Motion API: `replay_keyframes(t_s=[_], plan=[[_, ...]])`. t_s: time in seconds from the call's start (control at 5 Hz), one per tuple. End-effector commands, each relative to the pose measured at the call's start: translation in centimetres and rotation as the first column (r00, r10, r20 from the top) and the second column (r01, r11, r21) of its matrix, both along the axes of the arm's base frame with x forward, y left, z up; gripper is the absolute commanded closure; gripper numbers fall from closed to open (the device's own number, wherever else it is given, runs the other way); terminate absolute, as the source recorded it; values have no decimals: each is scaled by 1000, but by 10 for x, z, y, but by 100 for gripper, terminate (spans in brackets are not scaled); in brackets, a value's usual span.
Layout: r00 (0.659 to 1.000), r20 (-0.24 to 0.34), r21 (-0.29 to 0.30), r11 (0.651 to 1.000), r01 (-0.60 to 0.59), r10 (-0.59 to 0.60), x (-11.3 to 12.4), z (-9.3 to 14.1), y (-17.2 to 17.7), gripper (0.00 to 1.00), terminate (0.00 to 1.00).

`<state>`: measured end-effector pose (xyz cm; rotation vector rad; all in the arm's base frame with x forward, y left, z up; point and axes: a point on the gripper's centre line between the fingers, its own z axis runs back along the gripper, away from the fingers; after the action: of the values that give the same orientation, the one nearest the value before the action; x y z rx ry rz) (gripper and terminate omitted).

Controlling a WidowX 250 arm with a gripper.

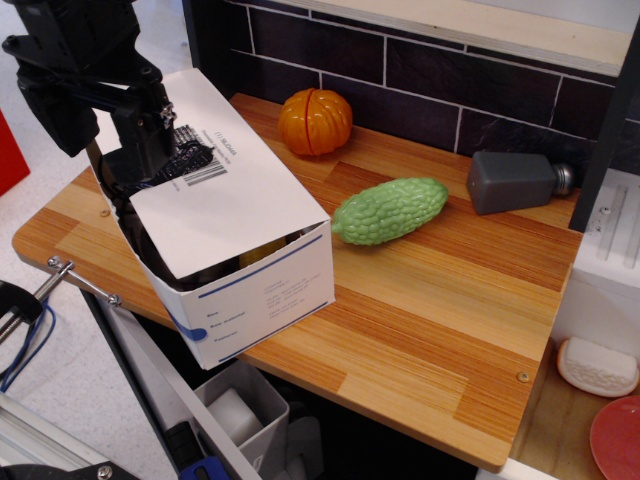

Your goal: Open white1fbox flap

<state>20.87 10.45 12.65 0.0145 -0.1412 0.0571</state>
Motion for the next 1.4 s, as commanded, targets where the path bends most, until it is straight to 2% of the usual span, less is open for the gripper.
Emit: replay_keyframes(t_s=[0.0,0.2,0.4,0.6,0.8,1.2], plan=[[1000,0,0,1000,0,0,0,0,0,0,0],[990,111,-18,997,-81,83,2,-7,14,0,0],[967,185,-27,985,-172,174,6,-4,17,0,0],[937,230,-67,965,-254,263,8,-5,18,0,0],[918,238,-138,947,-290,316,13,-8,20,0,0],[874,291,-199,918,-342,389,11,-20,18,0,0]])
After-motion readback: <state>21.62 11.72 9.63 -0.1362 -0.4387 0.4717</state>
